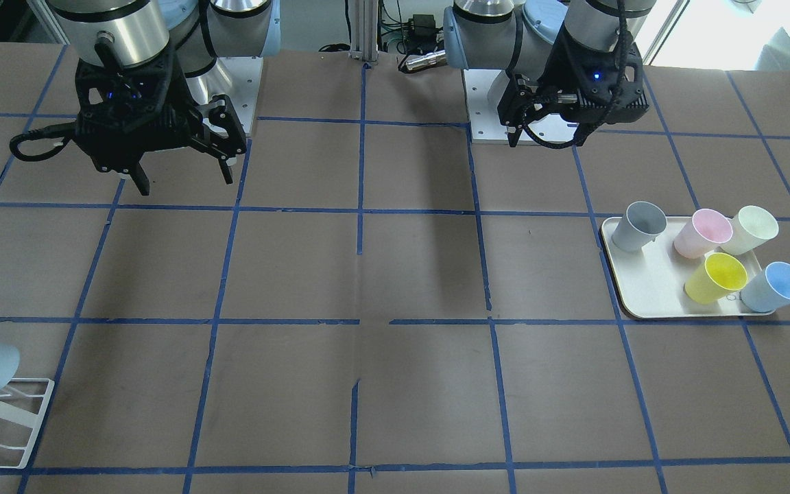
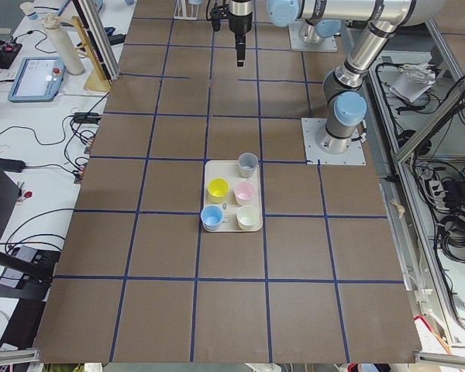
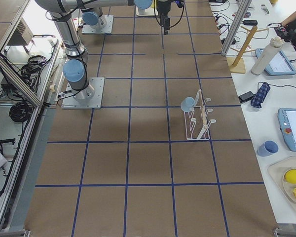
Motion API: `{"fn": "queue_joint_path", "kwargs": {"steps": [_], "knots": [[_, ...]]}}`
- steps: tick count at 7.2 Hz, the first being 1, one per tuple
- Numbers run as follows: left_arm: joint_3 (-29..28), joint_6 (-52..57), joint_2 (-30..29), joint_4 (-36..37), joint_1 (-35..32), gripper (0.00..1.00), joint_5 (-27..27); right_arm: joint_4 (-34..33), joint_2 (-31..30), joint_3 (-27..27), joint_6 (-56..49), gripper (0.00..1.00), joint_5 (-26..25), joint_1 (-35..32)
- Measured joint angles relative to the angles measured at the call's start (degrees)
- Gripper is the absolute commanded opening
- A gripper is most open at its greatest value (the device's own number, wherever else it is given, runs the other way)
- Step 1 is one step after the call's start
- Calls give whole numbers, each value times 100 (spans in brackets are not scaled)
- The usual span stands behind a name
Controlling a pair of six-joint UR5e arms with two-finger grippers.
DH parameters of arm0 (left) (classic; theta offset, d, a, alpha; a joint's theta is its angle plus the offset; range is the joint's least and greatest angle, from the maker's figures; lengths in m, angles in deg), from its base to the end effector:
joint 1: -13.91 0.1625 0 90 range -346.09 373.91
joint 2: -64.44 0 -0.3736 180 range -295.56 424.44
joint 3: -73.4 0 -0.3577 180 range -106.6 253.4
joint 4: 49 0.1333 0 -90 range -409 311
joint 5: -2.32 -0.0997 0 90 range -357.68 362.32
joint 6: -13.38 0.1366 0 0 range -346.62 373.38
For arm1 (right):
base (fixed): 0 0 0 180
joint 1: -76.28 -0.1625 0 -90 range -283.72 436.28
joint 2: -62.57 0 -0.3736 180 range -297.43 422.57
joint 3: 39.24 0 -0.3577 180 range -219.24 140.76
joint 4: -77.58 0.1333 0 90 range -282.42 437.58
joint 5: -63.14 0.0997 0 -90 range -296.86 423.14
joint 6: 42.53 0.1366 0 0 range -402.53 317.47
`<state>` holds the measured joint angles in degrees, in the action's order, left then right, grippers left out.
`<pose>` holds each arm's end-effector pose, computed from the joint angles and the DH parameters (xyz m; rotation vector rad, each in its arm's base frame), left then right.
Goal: Transfer IKEA cup to right arm and place on rack
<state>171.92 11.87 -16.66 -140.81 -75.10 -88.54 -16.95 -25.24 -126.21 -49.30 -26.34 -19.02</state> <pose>-0.1244 -0.3984 0.3949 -0.0679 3.1255 0.0389 0.1787 -0.4695 0.4144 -0.3298 3.1129 -0.1470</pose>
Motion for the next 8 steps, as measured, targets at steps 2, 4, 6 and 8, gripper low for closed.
{"fn": "queue_joint_path", "kwargs": {"steps": [2,4,6,8], "knots": [[4,2,0,4,5,100,-21,-13,-1,-18,-11,100,-1,-5],[6,2,13,1,6,100,-19,-16,-12,-20,-21,100,-12,-6],[2,2,24,4,6,100,-18,-11,-61,-14,-12,100,3,-6],[2,2,31,5,6,100,-26,0,-82,-10,-26,100,5,-6]]}}
